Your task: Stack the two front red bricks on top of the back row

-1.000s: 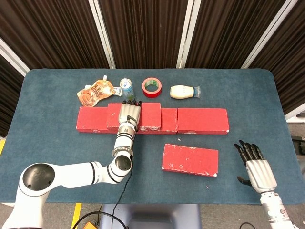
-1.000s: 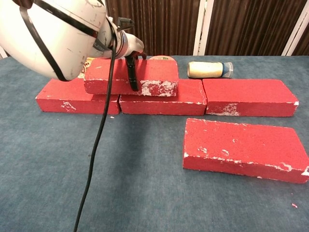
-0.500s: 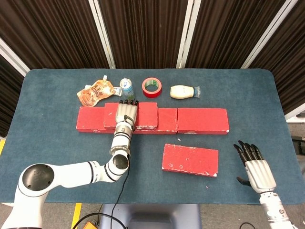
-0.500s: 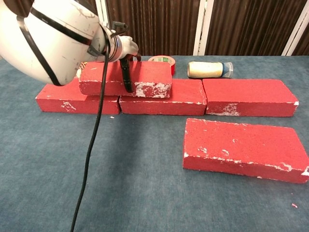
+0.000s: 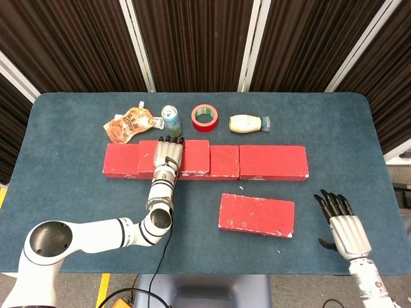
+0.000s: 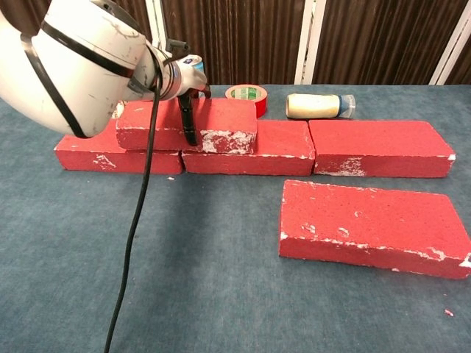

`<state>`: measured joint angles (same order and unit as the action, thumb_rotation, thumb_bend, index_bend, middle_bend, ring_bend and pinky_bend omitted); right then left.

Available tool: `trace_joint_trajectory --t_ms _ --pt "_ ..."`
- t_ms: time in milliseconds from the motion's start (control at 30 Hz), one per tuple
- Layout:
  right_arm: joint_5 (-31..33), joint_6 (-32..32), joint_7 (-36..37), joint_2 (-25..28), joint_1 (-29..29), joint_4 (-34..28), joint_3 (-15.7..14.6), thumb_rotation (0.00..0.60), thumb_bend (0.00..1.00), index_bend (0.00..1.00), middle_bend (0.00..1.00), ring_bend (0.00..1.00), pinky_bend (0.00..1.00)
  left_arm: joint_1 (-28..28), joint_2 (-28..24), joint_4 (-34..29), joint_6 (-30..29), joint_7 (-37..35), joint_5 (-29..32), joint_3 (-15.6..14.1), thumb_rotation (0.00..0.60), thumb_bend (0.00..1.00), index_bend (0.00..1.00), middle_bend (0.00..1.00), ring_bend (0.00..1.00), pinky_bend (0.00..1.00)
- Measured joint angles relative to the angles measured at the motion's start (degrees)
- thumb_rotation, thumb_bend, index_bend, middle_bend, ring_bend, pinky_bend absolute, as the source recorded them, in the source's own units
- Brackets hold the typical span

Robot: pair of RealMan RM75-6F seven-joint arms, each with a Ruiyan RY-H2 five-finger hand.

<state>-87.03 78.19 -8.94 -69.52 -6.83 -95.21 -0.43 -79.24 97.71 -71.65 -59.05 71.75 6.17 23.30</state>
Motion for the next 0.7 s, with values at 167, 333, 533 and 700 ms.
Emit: trace_joint_trajectory --t_ms 167,333,533,700 --pt "0.1 0.1 -0.1 0.0 0.0 0.0 0.0 0.600 0.00 0.08 0.10 0.01 0.00 0.1 -0.1 -0.5 -0.5 0.0 -0.2 -0.1 0.600 0.20 0.00 0.11 0.05 0.09" --pt "0.0 0.2 -0.1 0.0 0.1 -0.2 0.0 0.600 0.00 0.08 0.10 0.01 0.00 0.2 -0.1 -0.7 -0.6 0.1 0.0 0.0 0.600 0.19 0.00 0.08 0.03 0.09" --pt "0.1 0.2 -0.2 0.0 0.1 -0.2 0.0 0.600 0.00 0.08 0.10 0.01 0.00 0.3 0.0 -0.6 -0.5 0.3 0.7 0.2 0.600 0.19 0.00 0.04 0.01 0.08" --pt "0.1 0.0 -0.2 0.0 0.0 -0.2 -0.1 0.600 0.00 0.08 0.10 0.01 0.00 0.4 0.1 -0.2 -0.3 0.1 0.3 0.2 0.600 0.19 0.00 0.03 0.00 0.08"
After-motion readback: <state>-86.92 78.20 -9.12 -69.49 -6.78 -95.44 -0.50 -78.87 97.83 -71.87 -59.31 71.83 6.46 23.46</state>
